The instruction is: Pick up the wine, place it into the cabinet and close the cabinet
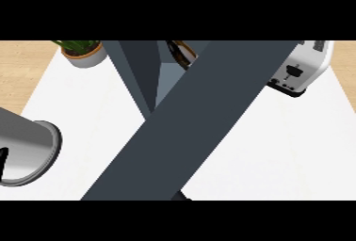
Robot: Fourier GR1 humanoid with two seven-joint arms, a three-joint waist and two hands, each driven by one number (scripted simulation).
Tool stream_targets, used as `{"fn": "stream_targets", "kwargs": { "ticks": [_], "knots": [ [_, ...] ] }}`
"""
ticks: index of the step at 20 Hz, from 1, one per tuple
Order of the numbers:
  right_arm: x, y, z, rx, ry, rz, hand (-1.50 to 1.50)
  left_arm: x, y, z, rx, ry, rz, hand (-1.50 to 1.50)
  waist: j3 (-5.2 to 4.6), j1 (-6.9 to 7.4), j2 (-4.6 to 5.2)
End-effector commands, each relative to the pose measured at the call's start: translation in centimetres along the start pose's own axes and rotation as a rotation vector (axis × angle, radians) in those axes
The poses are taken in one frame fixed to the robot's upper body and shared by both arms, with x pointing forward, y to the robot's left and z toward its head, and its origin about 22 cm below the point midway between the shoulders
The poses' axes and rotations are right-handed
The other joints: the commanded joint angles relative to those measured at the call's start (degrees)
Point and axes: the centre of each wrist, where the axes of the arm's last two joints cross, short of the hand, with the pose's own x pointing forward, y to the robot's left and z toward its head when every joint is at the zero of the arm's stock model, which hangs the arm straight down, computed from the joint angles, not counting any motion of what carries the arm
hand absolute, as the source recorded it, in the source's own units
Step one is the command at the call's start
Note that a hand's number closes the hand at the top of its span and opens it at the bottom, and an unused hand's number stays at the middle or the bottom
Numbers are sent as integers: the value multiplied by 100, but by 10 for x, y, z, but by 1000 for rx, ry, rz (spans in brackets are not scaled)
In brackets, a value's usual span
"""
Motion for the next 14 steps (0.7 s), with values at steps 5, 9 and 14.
{"fn": "stream_targets", "kwargs": {
  "ticks": [5,9,14],
  "knots": [
    [31,1,-97,-13,-60,-13,150,-9,6,-3,16,7,4,-150,-2,83,13],
    [37,-14,-136,-38,-55,-2,150,-12,-10,-5,8,-5,4,-150,9,11,20],
    [32,-21,-174,-118,-86,213,150,-5,-2,-4,11,9,12,-150,8,20,7]
  ]
}}
